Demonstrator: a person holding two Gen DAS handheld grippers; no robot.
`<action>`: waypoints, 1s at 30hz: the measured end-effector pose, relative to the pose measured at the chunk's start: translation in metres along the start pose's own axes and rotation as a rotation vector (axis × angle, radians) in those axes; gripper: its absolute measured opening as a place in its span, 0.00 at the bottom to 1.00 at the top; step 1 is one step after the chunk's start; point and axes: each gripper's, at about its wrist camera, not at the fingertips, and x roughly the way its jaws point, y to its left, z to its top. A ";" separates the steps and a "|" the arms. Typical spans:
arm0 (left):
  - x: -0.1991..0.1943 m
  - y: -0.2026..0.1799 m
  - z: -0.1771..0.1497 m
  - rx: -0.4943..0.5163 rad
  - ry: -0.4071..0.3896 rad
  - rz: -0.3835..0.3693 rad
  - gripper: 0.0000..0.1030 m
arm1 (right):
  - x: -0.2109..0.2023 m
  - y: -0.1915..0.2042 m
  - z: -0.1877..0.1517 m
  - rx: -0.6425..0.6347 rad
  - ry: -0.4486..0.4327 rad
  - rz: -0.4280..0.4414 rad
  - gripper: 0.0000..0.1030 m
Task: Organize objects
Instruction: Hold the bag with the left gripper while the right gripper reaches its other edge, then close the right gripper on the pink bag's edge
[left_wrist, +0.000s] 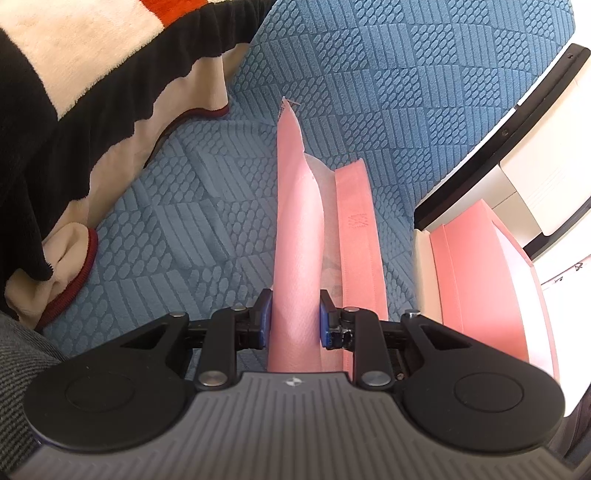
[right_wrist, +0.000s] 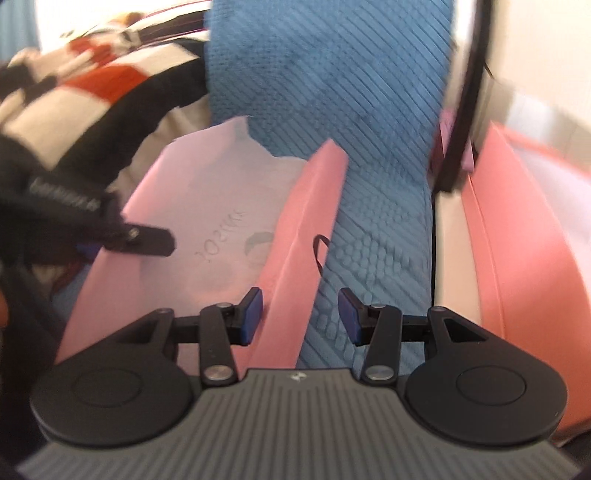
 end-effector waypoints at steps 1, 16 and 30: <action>0.000 0.000 0.000 0.002 0.000 0.002 0.28 | 0.002 -0.007 0.000 0.049 0.016 0.015 0.46; 0.004 -0.005 -0.003 0.034 0.012 0.017 0.28 | 0.037 -0.048 0.002 0.311 0.133 0.076 0.37; -0.004 -0.009 0.005 0.047 -0.011 -0.019 0.28 | 0.051 -0.062 0.029 0.383 0.170 0.200 0.05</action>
